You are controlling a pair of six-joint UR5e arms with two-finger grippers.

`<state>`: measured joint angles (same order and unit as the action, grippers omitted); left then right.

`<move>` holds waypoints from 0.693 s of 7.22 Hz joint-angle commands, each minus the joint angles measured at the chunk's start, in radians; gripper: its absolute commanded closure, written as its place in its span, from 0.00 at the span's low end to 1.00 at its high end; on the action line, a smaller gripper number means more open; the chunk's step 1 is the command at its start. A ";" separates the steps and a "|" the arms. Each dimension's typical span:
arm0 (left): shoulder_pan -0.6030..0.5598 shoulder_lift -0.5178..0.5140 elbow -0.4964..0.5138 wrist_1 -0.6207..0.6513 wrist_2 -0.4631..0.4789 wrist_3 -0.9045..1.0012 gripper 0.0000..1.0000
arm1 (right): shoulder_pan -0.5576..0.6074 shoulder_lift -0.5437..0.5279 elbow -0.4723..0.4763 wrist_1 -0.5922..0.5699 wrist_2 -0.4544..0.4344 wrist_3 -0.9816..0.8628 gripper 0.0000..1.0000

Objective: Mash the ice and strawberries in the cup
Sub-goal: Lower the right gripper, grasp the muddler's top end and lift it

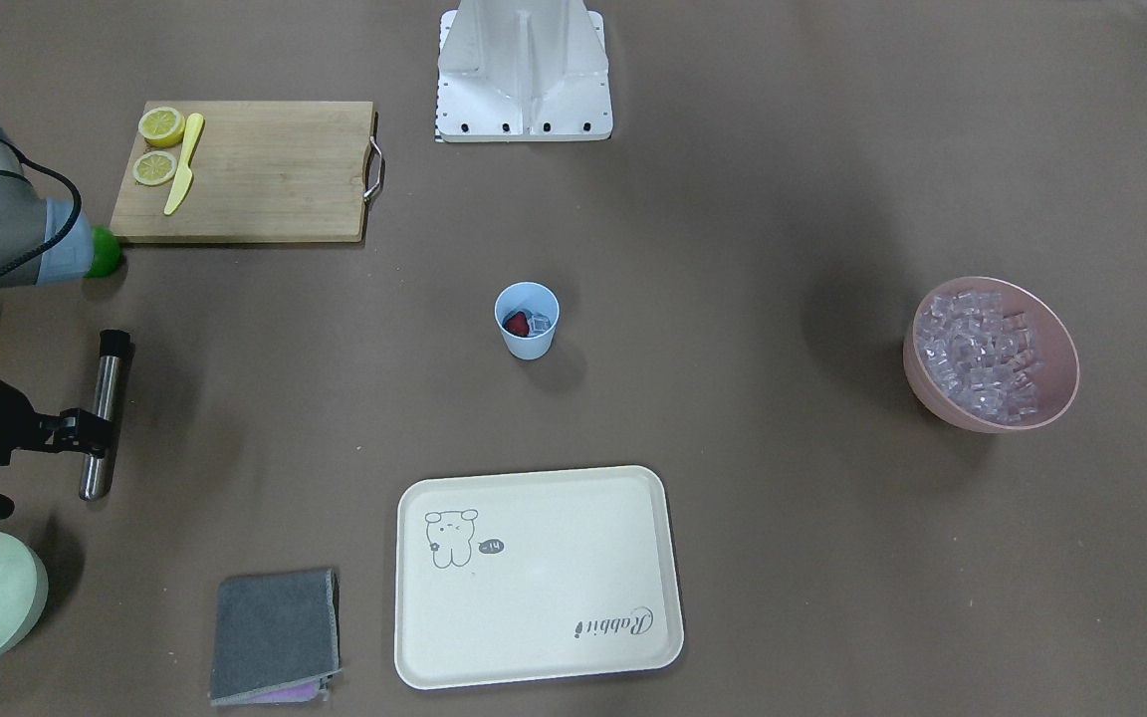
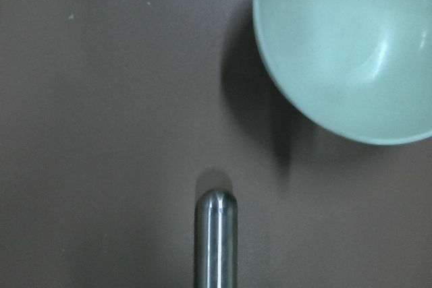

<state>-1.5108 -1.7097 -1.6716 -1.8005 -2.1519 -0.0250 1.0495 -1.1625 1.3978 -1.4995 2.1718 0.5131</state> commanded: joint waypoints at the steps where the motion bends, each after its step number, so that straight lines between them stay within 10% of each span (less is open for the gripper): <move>1: 0.000 0.004 0.003 -0.016 -0.005 -0.004 0.03 | -0.025 0.003 -0.014 0.001 0.000 -0.002 0.00; 5: 0.000 0.056 -0.004 -0.095 -0.005 -0.006 0.03 | -0.036 0.009 -0.087 0.088 -0.009 0.002 0.07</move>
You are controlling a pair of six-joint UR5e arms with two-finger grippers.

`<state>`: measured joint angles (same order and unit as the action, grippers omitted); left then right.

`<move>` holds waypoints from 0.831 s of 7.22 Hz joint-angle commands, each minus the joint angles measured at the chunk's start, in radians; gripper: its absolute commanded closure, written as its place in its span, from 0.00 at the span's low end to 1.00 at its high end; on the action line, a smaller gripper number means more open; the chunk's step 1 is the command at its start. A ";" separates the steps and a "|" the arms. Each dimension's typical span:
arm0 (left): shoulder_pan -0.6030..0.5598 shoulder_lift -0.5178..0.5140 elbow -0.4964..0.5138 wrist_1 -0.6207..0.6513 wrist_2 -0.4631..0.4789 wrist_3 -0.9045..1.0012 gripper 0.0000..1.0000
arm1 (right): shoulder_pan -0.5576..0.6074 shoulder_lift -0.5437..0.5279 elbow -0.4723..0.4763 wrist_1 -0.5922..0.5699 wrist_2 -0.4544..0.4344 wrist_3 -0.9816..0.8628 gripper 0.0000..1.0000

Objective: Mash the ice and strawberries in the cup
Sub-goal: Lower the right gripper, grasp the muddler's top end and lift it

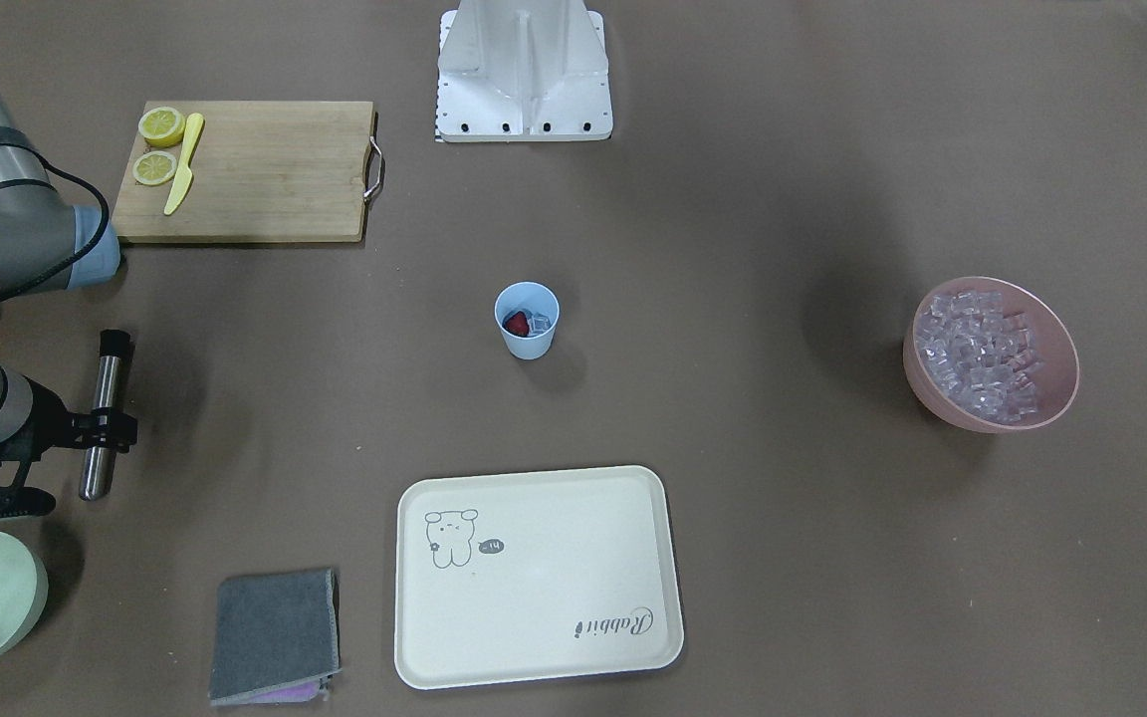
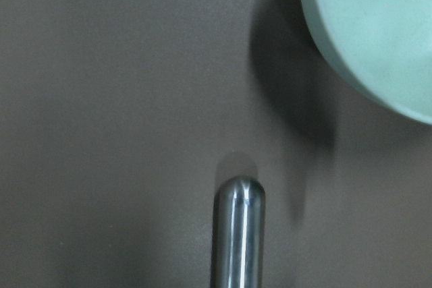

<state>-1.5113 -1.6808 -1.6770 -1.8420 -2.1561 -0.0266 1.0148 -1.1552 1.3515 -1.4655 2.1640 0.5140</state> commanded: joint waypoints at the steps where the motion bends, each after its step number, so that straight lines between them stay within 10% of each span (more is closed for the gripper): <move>1: 0.000 0.027 0.006 -0.069 -0.001 -0.004 0.03 | -0.001 0.000 -0.064 0.089 -0.001 -0.003 0.07; 6: 0.000 0.035 0.005 -0.071 -0.001 -0.004 0.03 | -0.002 0.009 -0.064 0.091 -0.003 0.008 0.32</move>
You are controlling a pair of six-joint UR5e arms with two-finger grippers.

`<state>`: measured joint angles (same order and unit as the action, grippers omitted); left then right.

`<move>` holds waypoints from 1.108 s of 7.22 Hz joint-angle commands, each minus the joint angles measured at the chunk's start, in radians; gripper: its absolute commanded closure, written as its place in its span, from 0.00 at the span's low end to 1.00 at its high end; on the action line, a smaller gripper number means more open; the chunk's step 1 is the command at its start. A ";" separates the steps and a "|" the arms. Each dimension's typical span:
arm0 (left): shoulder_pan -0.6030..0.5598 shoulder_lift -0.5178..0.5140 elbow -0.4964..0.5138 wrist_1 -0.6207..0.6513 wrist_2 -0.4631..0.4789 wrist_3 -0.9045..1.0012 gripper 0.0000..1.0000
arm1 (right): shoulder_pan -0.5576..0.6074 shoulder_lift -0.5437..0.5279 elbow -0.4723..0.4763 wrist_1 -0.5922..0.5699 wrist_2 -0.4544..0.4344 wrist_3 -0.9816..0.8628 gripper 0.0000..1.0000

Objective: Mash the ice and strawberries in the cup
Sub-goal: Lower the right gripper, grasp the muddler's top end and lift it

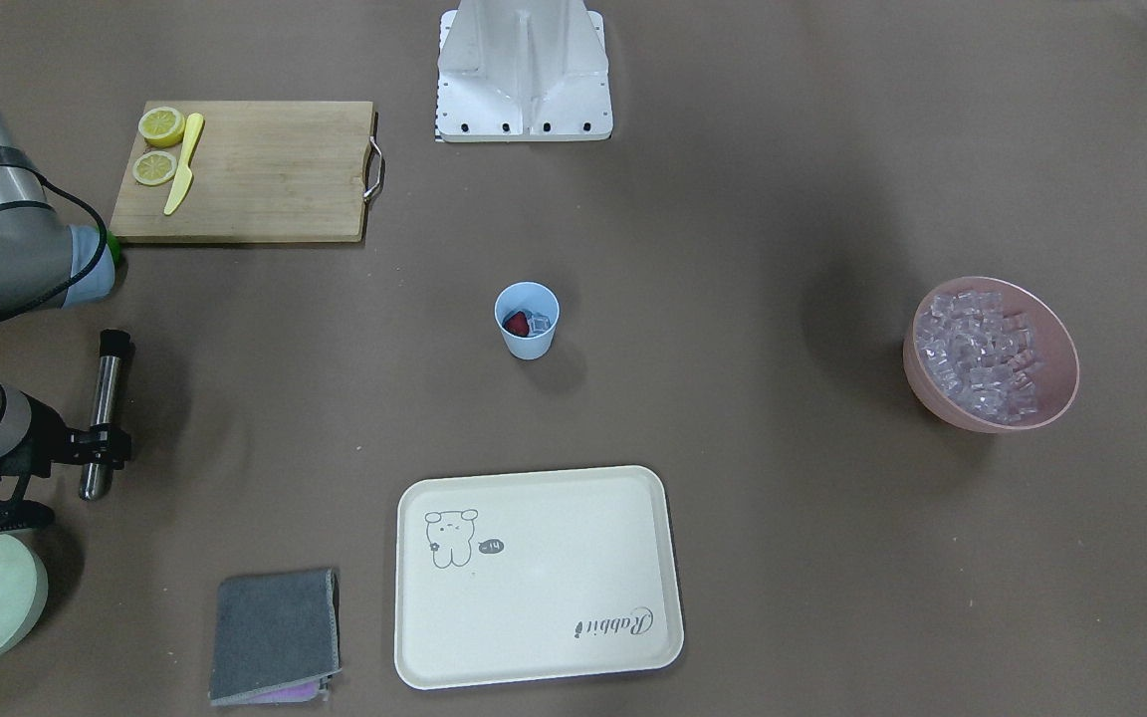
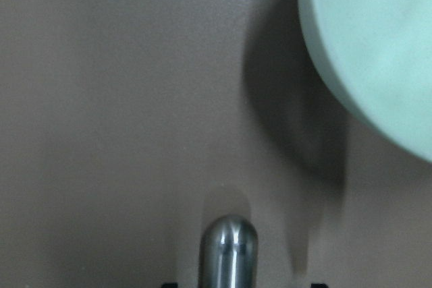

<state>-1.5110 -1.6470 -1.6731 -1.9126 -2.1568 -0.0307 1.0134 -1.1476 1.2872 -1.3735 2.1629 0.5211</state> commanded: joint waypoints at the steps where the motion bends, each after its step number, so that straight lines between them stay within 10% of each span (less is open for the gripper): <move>1: 0.000 0.001 0.000 -0.002 0.000 0.000 0.03 | -0.001 0.002 0.000 0.001 -0.002 0.000 0.32; 3: 0.000 0.001 -0.002 -0.002 0.000 0.002 0.03 | -0.007 0.005 0.000 -0.002 -0.002 0.011 0.54; 5: 0.000 0.001 -0.002 -0.002 0.000 0.002 0.03 | -0.010 0.003 0.000 -0.001 -0.002 0.010 1.00; 8: 0.000 0.001 -0.007 -0.002 0.000 0.002 0.03 | 0.005 0.000 0.027 -0.001 -0.002 0.010 1.00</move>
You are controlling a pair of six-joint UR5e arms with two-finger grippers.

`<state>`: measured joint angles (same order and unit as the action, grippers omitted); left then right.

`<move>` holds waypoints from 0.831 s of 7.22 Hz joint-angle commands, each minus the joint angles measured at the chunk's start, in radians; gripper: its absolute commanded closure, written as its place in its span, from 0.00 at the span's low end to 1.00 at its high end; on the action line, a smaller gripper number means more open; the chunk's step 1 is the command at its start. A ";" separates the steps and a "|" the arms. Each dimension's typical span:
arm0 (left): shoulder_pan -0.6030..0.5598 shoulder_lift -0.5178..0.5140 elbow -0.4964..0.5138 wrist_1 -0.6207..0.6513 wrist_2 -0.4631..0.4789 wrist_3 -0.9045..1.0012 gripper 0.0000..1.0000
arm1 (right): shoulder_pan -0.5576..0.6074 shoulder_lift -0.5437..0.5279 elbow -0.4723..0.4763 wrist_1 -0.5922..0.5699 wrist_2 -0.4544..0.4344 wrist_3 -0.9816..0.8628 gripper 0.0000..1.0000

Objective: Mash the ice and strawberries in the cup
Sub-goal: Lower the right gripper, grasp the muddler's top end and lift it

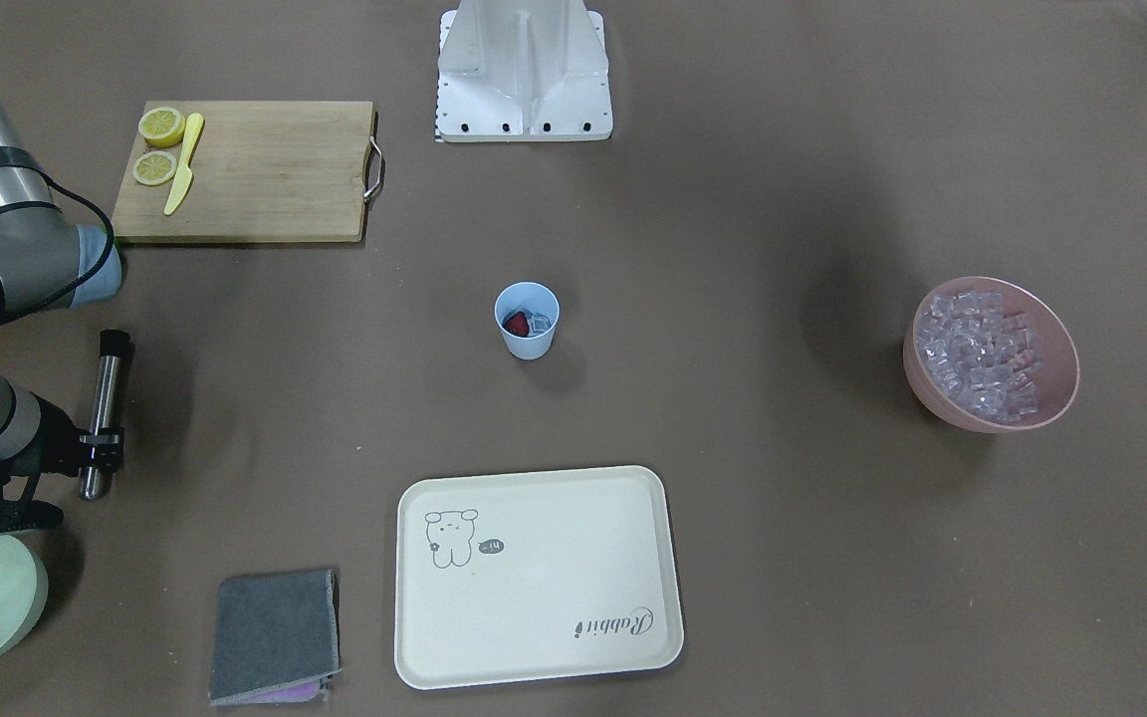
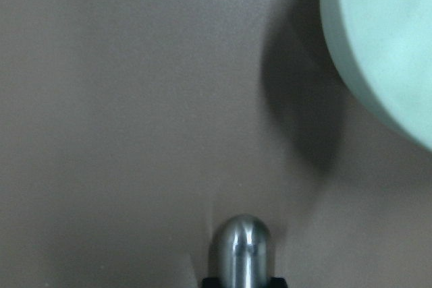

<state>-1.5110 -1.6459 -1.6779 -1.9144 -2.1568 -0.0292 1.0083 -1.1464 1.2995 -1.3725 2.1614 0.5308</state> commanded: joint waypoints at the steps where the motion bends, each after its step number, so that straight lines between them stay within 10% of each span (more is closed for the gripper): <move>1: 0.000 -0.002 -0.006 0.000 0.000 0.000 0.03 | 0.035 0.002 0.047 -0.008 0.008 0.000 1.00; 6: 0.003 -0.014 -0.008 0.012 -0.082 -0.002 0.03 | 0.073 0.013 0.413 -0.007 -0.027 0.176 1.00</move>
<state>-1.5083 -1.6581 -1.6870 -1.9078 -2.1835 -0.0306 1.0969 -1.1374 1.6017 -1.3793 2.1550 0.6258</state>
